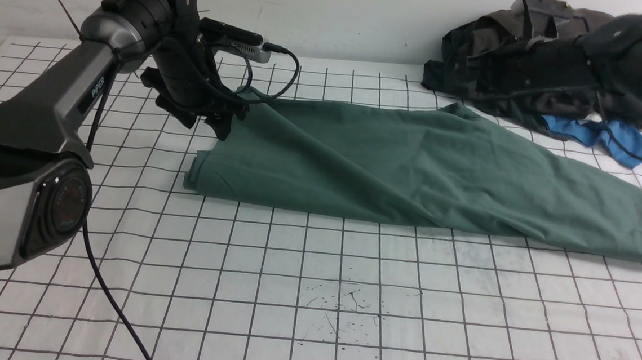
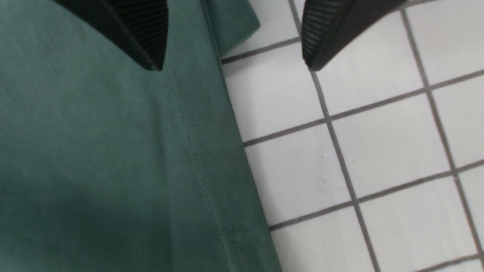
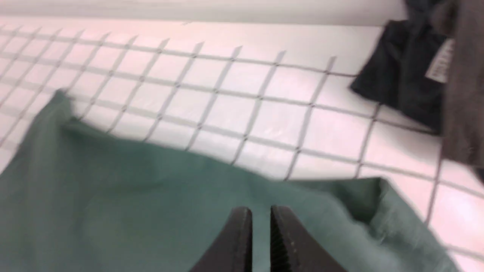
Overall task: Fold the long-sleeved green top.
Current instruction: Use both arms to drag the lower edge of the fabric forward and fold it over the upper edge
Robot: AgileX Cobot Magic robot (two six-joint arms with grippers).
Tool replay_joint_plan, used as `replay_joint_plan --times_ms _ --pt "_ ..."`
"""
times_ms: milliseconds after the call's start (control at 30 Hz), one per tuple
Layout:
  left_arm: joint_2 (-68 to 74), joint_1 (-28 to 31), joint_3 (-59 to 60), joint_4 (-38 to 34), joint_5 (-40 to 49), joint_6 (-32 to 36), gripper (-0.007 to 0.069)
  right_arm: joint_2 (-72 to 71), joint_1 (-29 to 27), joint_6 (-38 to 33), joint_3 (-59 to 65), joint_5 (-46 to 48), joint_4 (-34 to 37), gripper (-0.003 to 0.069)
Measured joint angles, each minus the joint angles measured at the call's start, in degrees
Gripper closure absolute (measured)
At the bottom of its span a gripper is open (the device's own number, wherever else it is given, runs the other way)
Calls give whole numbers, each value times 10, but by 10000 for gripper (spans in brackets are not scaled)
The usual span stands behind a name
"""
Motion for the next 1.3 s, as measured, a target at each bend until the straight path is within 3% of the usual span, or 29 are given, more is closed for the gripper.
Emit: replay_joint_plan --times_ms 100,167,300,333,400,500,733,833,967,1067,1100,1167,1300 --pt "21 0 0 -8 -26 0 186 -7 0 44 0 54 -47 591" --pt "32 1 -1 -37 -54 5 212 -3 1 92 2 108 -116 591" --pt "37 2 -1 -70 -78 28 298 -1 1 121 8 135 -157 591" --pt "38 2 -1 -76 -81 35 334 -1 0 124 8 142 -163 591" --pt "38 2 -1 -85 -83 49 488 -1 -2 128 8 154 -169 591" --pt "35 2 -3 -87 -81 53 592 -5 -4 129 9 165 -173 591" --pt "20 2 -41 -82 -6 55 619 -37 -5 130 9 192 -198 591" --pt "12 2 -48 -82 -3 60 593 -45 -5 130 9 196 -198 591" --pt "16 3 -50 -82 -3 69 470 -46 -5 130 9 199 -194 591" --pt "23 8 -50 -82 -1 54 259 -46 -5 130 9 203 -193 591" --pt "24 9 -50 -82 -1 52 236 -46 -5 130 9 203 -193 591" --pt "25 15 -50 -83 -10 25 120 -46 -5 128 9 203 -192 591" --pt "34 17 -50 -85 -23 8 74 -46 -5 125 9 203 -192 591"
